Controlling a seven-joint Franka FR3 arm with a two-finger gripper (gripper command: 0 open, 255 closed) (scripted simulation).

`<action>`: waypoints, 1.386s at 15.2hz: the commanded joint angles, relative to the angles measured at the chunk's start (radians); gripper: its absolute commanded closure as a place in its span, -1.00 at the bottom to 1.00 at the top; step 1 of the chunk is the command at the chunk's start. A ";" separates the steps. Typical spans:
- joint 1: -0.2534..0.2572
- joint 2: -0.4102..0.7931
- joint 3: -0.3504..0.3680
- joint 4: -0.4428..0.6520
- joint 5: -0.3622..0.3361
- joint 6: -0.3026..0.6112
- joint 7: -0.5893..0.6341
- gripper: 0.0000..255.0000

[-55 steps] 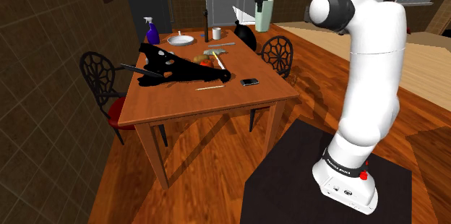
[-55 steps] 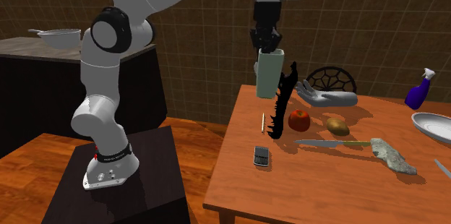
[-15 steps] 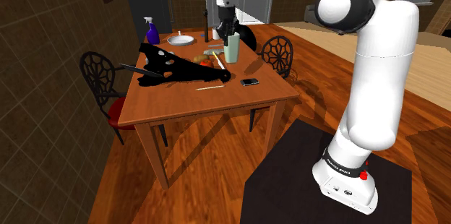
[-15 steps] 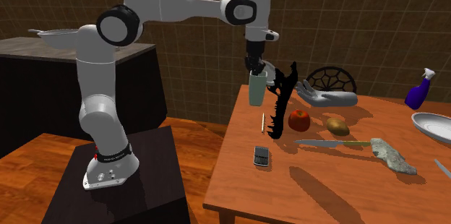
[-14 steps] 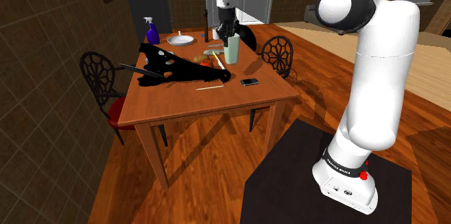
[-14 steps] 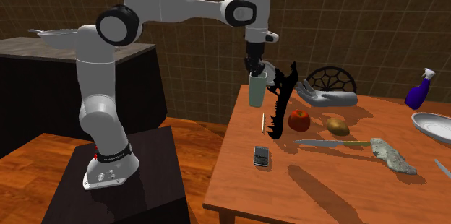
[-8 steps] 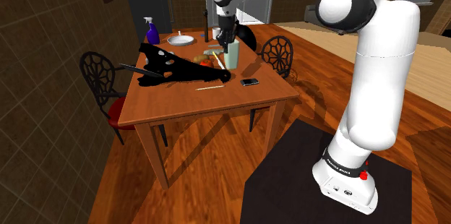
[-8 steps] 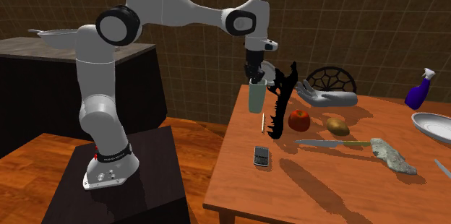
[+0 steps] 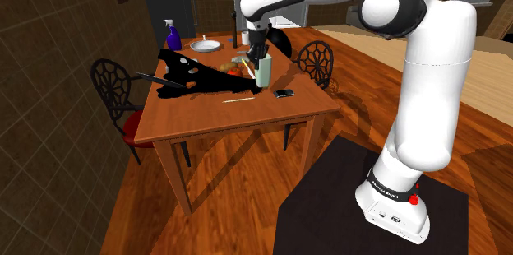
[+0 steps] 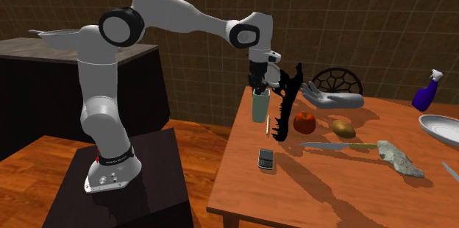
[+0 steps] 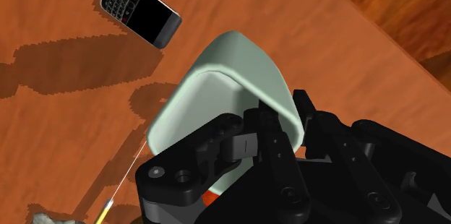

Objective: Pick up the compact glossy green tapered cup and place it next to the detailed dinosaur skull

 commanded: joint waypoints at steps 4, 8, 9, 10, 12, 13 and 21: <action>0.000 0.010 0.001 -0.052 0.004 0.063 -0.003 1.00; -0.001 0.024 0.003 -0.088 0.008 0.112 -0.005 1.00; -0.001 0.028 0.003 -0.097 0.010 0.124 -0.005 1.00; -0.001 0.032 0.004 -0.105 0.011 0.137 -0.006 1.00; -0.002 0.040 0.005 -0.121 0.014 0.161 -0.007 1.00; -0.002 0.045 0.005 -0.129 0.016 0.172 -0.008 1.00; -0.004 0.060 0.007 -0.150 0.021 0.209 -0.011 1.00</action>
